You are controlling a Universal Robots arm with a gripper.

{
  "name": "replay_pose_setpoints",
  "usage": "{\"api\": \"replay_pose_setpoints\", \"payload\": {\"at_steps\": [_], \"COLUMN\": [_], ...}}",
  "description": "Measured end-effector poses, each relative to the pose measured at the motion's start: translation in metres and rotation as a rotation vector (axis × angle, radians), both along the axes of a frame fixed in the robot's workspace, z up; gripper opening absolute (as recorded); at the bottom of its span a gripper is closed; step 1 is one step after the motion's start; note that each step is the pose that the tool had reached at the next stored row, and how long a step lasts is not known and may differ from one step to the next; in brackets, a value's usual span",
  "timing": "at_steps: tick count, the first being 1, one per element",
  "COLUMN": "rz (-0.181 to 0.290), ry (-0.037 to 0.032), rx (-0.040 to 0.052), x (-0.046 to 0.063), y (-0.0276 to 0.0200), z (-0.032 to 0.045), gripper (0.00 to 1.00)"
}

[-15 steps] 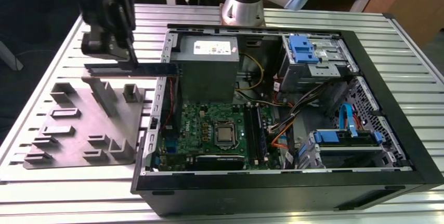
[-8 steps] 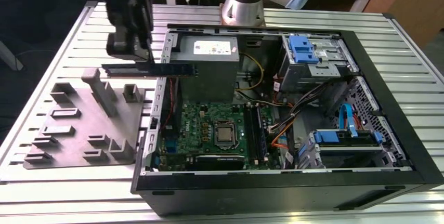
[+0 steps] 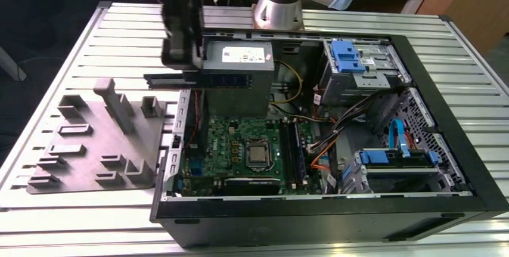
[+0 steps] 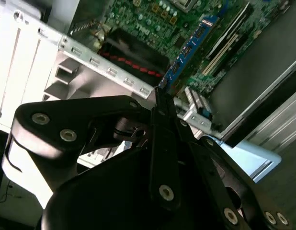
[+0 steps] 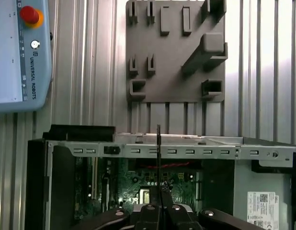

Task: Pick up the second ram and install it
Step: 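Pick up the second ram and move it above second insertion slot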

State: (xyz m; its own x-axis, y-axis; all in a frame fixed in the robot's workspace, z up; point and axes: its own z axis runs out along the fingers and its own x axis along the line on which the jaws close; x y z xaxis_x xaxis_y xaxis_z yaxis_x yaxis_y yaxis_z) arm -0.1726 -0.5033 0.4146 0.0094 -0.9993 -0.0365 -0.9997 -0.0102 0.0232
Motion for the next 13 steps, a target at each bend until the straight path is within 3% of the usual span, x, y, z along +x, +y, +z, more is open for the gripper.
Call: {"api": "replay_pose_setpoints", "payload": {"at_steps": [13], "rz": [0.000], "ry": [-0.0001], "rx": [0.0001], "x": [0.052], "y": [0.0000], "z": [-0.0011], "gripper": [0.08]}}
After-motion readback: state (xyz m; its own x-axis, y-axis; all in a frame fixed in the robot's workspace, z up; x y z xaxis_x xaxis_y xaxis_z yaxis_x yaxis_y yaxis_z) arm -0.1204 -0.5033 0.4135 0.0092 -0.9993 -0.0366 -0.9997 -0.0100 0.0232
